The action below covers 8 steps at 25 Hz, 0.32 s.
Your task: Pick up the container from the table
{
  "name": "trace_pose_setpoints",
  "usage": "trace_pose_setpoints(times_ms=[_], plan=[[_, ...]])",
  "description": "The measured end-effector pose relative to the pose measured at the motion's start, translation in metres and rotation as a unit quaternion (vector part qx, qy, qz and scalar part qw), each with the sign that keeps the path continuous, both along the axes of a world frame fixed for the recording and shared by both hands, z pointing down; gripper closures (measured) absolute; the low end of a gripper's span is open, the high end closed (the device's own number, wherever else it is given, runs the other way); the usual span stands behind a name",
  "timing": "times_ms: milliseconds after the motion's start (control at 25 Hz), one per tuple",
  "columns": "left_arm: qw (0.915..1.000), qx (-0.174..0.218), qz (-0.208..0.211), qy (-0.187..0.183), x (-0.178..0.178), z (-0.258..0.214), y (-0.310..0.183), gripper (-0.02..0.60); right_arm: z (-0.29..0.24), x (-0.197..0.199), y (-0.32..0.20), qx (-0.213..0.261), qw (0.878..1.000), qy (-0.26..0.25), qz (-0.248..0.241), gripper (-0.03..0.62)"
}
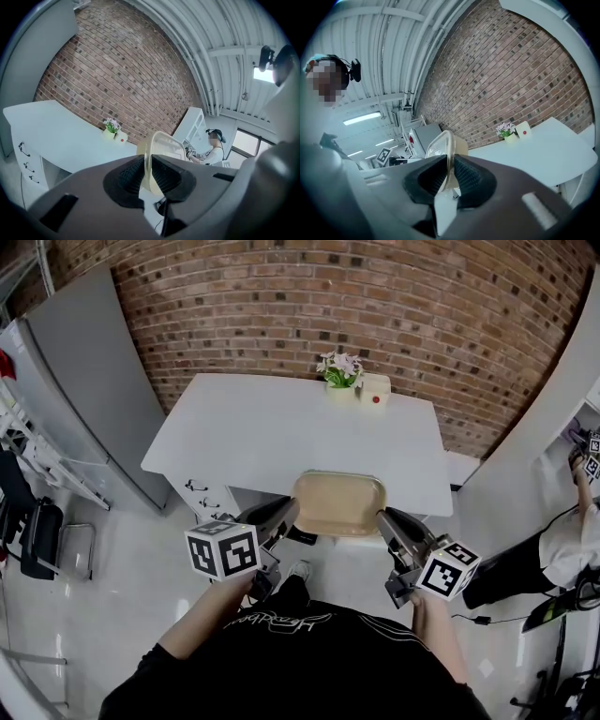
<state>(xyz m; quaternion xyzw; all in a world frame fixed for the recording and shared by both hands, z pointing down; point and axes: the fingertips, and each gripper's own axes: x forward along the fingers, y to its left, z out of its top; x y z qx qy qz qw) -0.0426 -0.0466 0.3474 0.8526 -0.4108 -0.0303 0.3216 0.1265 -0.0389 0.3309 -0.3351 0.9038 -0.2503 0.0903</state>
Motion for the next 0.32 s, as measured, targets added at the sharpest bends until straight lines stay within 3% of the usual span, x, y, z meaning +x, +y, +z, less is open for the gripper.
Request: trace_pose_setpoints(times_ms=[320], plan=[[1.0, -0.002, -0.005, -0.008, 0.0031, -0.0017, 0.0002, 0.529, 0.0011, 0.0031, -0.0014, -0.002, 1.0, -0.003, -0.005, 0.543]])
